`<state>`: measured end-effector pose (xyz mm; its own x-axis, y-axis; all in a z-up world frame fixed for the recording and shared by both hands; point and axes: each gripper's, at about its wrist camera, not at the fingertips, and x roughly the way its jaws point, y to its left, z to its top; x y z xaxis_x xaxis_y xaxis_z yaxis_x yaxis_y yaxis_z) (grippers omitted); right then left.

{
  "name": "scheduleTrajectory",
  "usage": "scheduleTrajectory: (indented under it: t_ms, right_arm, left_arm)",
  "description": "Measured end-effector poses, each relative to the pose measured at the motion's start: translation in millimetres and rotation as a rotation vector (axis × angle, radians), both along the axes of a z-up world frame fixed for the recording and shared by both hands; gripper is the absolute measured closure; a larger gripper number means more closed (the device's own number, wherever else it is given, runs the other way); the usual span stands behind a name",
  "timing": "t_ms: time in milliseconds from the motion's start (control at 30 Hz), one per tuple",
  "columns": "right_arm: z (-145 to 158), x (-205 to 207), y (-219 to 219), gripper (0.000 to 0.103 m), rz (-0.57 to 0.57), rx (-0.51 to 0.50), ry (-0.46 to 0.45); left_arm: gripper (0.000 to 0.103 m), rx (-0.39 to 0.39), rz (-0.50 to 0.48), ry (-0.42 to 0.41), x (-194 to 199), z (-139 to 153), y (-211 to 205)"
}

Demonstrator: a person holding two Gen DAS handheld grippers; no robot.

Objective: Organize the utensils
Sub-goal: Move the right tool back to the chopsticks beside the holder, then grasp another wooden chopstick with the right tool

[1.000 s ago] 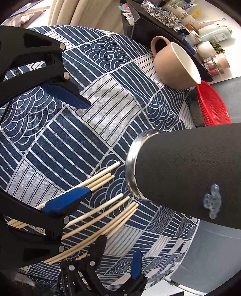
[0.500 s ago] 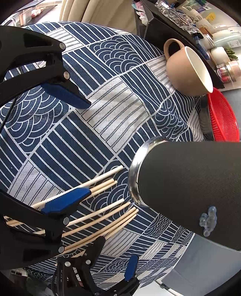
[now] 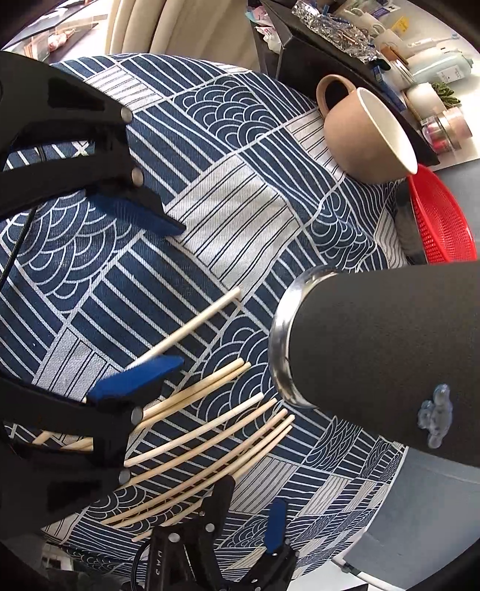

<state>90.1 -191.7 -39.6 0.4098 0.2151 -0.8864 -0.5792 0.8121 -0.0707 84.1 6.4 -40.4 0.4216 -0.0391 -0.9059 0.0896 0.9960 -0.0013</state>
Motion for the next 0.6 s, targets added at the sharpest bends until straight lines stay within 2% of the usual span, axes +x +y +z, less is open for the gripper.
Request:
scheduleTrajectory:
  t_ms: [133, 333, 433, 500, 600]
  right_arm:
    - [0.0, 6.1, 2.1, 0.055, 0.013, 0.012, 0.028]
    - [1.8, 11.7, 15.6, 0.061, 0.05, -0.048, 0.072]
    - [2.3, 14.0, 23.5, 0.083, 0.099, -0.05, 0.132]
    - [2.3, 16.6, 26.3, 0.088, 0.109, -0.05, 0.159]
    - [1.8, 20.1, 27.0, 0.091, 0.115, -0.038, 0.178]
  left_arm:
    - [0.057, -0.003, 0.01, -0.009, -0.4, 0.7, 5.7]
    - [0.066, 0.017, -0.06, -0.004, -4.8, 2.4, 8.6]
    - [0.069, 0.044, -0.095, 0.005, -7.6, 3.3, 10.4]
    - [0.077, 0.03, -0.114, 0.02, -8.2, 3.3, 11.9]
    - [0.082, -0.005, -0.123, 0.043, -8.4, 2.8, 17.1]
